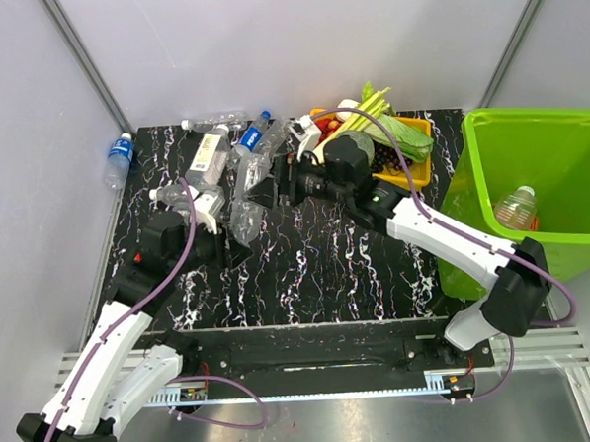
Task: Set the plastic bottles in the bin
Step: Pick up the plastic bottle at the center of the board, then place the plastic bottle in the trash bin.
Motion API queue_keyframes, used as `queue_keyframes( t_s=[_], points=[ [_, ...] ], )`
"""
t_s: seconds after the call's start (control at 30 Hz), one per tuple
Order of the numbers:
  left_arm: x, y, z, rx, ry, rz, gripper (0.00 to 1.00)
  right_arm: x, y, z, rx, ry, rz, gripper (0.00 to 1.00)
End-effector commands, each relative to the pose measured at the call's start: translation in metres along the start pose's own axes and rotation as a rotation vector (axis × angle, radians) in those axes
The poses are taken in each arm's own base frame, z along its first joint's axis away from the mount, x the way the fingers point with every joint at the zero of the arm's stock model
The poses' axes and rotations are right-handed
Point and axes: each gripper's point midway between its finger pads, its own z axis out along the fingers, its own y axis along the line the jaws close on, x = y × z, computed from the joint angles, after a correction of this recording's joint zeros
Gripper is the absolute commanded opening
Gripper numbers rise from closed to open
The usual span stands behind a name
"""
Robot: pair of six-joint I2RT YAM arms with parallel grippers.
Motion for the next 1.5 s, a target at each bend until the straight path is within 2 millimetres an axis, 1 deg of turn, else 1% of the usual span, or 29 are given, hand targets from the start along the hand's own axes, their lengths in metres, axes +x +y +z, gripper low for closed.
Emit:
queue_keyframes(
  t_s=[0.0, 0.07, 0.1, 0.17, 0.23, 0.3, 0.4, 0.5, 0.53, 0.63, 0.73, 0.77, 0.83, 0.97, 1.0, 1.07, 1.13, 1.17, 1.2, 1.23, 1.27, 1.3, 1.33, 1.37, 1.4, 1.47],
  points=[
    [-0.015, -0.015, -0.007, 0.053, -0.077, 0.07, 0.07, -0.014, -0.003, 0.018, 0.059, -0.052, -0.026, 0.94],
    [-0.015, -0.017, -0.008, 0.057, -0.079, 0.074, 0.07, -0.015, -0.008, 0.025, 0.09, -0.051, -0.023, 0.94],
    [-0.015, -0.017, -0.008, 0.055, -0.079, 0.077, 0.06, -0.011, -0.015, 0.026, 0.122, -0.036, -0.014, 0.94],
    [-0.016, -0.016, -0.008, 0.051, -0.08, 0.079, 0.06, -0.013, -0.021, 0.031, 0.15, -0.044, -0.007, 0.94],
    [-0.016, -0.016, -0.008, 0.044, -0.081, 0.079, 0.05, -0.015, -0.023, 0.036, 0.16, -0.049, 0.007, 0.93],
    [-0.016, -0.015, -0.009, 0.038, -0.086, 0.08, 0.04, -0.012, -0.027, 0.04, 0.178, -0.037, 0.025, 0.93],
    [-0.019, -0.01, -0.011, 0.008, -0.1, 0.082, 0.0, -0.012, -0.034, 0.043, 0.22, -0.033, 0.049, 0.93],
    [-0.019, -0.005, -0.012, -0.024, -0.105, 0.08, 0.0, -0.015, -0.042, 0.041, 0.268, -0.059, 0.086, 0.93],
    [-0.019, -0.005, -0.012, -0.024, -0.105, 0.08, 0.0, -0.013, -0.043, 0.041, 0.277, -0.055, 0.104, 0.93],
    [-0.02, -0.005, -0.012, -0.024, -0.106, 0.079, 0.0, -0.008, -0.04, 0.041, 0.26, -0.051, 0.168, 0.93],
    [-0.02, -0.009, -0.011, -0.006, -0.104, 0.081, 0.0, -0.009, -0.035, 0.043, 0.212, -0.092, 0.224, 0.93],
    [-0.02, -0.009, -0.011, -0.004, -0.102, 0.08, 0.0, -0.014, -0.031, 0.046, 0.187, -0.118, 0.234, 0.92],
    [-0.019, -0.008, -0.011, -0.006, -0.1, 0.079, 0.0, -0.015, -0.031, 0.051, 0.18, -0.124, 0.266, 0.92],
    [-0.02, -0.005, -0.012, -0.026, -0.108, 0.078, 0.0, -0.012, -0.031, 0.061, 0.173, -0.105, 0.322, 0.91],
    [-0.019, -0.004, -0.011, -0.03, -0.108, 0.077, 0.0, -0.01, -0.031, 0.063, 0.168, -0.099, 0.333, 0.9],
    [-0.019, -0.003, -0.01, -0.033, -0.101, 0.076, 0.0, -0.012, -0.026, 0.064, 0.126, -0.117, 0.34, 0.83],
    [-0.018, -0.002, -0.009, -0.032, -0.091, 0.075, 0.0, -0.017, -0.021, 0.059, 0.092, -0.155, 0.34, 0.69],
    [-0.017, -0.003, -0.009, -0.032, -0.085, 0.074, 0.06, -0.024, -0.017, 0.056, 0.069, -0.189, 0.323, 0.6],
    [-0.018, -0.003, -0.009, -0.033, -0.086, 0.073, 0.14, -0.027, -0.017, 0.053, 0.066, -0.21, 0.312, 0.52],
    [-0.018, -0.002, -0.009, -0.036, -0.087, 0.072, 0.23, -0.03, -0.015, 0.048, 0.059, -0.23, 0.291, 0.47],
    [-0.018, -0.001, -0.009, -0.042, -0.09, 0.072, 0.34, -0.036, -0.011, 0.043, 0.049, -0.257, 0.266, 0.45],
    [-0.019, -0.001, -0.01, -0.047, -0.096, 0.071, 0.46, -0.039, -0.011, 0.038, 0.05, -0.277, 0.248, 0.45],
    [-0.019, -0.001, -0.01, -0.049, -0.095, 0.07, 0.61, -0.041, -0.015, 0.031, 0.071, -0.301, 0.232, 0.46],
    [-0.019, -0.001, -0.01, -0.05, -0.096, 0.072, 0.7, -0.045, -0.014, 0.025, 0.078, -0.321, 0.212, 0.45],
    [-0.02, 0.001, -0.011, -0.057, -0.1, 0.069, 0.81, -0.05, -0.017, 0.018, 0.102, -0.346, 0.182, 0.45],
    [-0.02, 0.002, -0.01, -0.065, -0.1, 0.069, 0.94, -0.064, -0.026, 0.002, 0.159, -0.403, 0.126, 0.43]
  ],
)
